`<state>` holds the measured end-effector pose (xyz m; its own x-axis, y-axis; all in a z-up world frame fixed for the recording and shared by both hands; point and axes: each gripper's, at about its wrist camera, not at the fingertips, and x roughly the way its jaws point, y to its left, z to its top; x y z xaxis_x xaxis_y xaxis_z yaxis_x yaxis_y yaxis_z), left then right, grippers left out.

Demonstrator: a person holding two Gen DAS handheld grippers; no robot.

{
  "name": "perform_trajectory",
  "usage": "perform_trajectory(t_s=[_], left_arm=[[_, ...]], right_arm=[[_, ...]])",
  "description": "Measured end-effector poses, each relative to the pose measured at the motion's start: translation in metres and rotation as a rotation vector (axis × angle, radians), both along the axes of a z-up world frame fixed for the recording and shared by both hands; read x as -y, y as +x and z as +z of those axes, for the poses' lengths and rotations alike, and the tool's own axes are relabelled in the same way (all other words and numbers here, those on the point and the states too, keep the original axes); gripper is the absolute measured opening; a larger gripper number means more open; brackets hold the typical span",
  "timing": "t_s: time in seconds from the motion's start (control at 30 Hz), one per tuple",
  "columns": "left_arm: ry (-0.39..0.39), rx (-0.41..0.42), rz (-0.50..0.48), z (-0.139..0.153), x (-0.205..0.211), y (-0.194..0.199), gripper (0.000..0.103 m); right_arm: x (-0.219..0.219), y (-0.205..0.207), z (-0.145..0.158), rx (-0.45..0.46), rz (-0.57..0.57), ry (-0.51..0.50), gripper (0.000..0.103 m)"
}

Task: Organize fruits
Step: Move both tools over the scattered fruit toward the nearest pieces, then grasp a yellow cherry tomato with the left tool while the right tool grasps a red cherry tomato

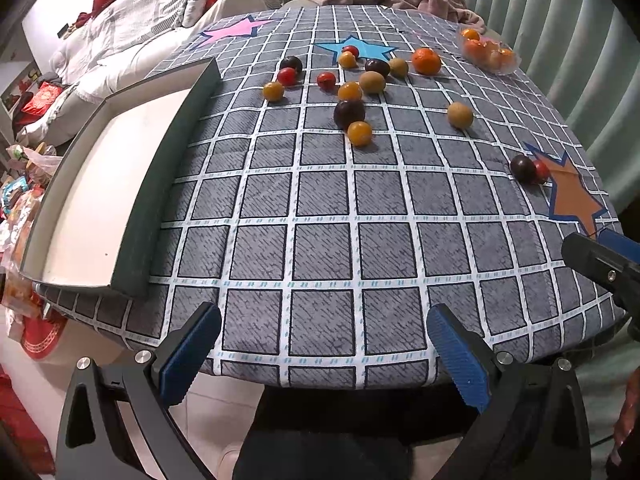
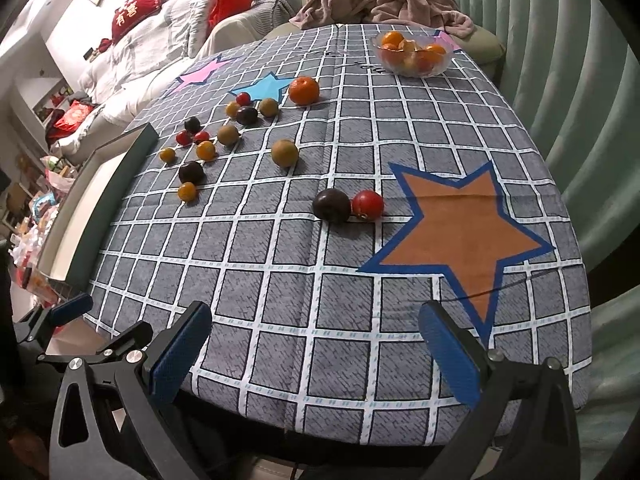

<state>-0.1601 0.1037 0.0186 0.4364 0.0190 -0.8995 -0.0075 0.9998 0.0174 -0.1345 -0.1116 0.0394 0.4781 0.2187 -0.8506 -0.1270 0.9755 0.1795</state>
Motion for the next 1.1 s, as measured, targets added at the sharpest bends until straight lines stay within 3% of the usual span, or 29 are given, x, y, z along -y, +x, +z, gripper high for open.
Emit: perform_trajectory(t_s=[0.67,1.1], left_arm=[[0.029,-0.032,0.006,-0.010,0.002,0.019,0.103],[0.024,-0.011,-0.025,-0.013,0.005,0.069,0.103]], right_arm=[[0.027,0.008,-0.014,-0.024,-0.047,0.003,0.103],[0.040,0.025,-0.022,-0.013,-0.056,-0.043,0.103]])
